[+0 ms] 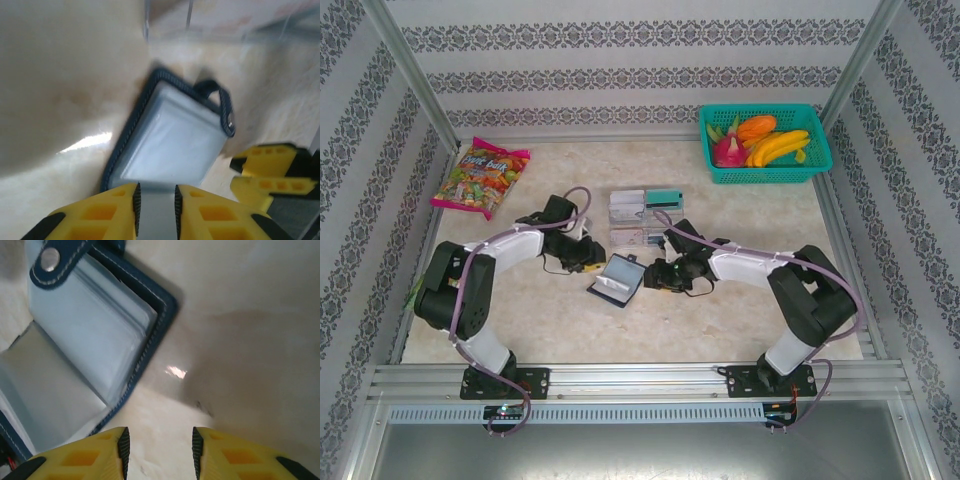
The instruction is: Put the credit cards into the card holder
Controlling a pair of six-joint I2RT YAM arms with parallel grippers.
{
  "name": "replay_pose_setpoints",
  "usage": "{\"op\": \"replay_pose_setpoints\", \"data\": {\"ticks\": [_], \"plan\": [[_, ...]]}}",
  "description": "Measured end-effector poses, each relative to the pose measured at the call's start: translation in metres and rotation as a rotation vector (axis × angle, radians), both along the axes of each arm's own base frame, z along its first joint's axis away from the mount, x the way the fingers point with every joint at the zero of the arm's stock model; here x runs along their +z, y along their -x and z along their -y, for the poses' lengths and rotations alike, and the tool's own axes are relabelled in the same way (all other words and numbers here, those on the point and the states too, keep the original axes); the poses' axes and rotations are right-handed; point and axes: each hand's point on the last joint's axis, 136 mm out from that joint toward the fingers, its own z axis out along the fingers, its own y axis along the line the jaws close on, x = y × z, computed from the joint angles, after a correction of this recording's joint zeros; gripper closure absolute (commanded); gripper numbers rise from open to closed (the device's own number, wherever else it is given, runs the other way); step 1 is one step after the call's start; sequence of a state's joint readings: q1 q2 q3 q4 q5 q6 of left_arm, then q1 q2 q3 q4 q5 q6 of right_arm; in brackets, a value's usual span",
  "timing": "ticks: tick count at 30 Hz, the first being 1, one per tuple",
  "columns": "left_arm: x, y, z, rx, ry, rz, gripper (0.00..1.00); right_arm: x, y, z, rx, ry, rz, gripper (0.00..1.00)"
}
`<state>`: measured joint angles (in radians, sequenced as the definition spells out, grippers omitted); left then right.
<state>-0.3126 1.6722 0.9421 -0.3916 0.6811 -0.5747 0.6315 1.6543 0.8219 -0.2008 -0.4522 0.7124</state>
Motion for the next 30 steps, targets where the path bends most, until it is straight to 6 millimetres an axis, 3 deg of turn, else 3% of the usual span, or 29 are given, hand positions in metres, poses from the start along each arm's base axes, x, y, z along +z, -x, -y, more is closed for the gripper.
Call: {"op": "replay_pose_setpoints", "data": {"ticks": [3,8,13,16,19,30], "plan": [[-0.01,0.019,0.005,-0.034,0.0,-0.032,0.78,-0.009,-0.005,-0.007,-0.012,0.007,-0.023,0.6],[-0.032,0.055,-0.001,-0.034,-0.014,-0.112,0.78,-0.008,-0.022,-0.026,-0.013,-0.022,-0.044,0.6],[-0.029,0.078,0.009,-0.064,-0.016,-0.113,0.77,-0.003,-0.055,-0.063,0.02,-0.084,-0.034,0.59],[-0.026,0.079,0.014,-0.067,-0.012,-0.096,0.77,0.003,-0.075,-0.096,0.072,-0.134,-0.006,0.59],[-0.027,0.077,0.012,-0.039,-0.027,-0.092,0.76,0.009,-0.082,-0.117,0.122,-0.156,0.011,0.59],[-0.023,0.066,0.008,0.021,-0.054,-0.051,0.68,0.01,-0.073,-0.12,0.19,-0.143,-0.002,0.59]]}}
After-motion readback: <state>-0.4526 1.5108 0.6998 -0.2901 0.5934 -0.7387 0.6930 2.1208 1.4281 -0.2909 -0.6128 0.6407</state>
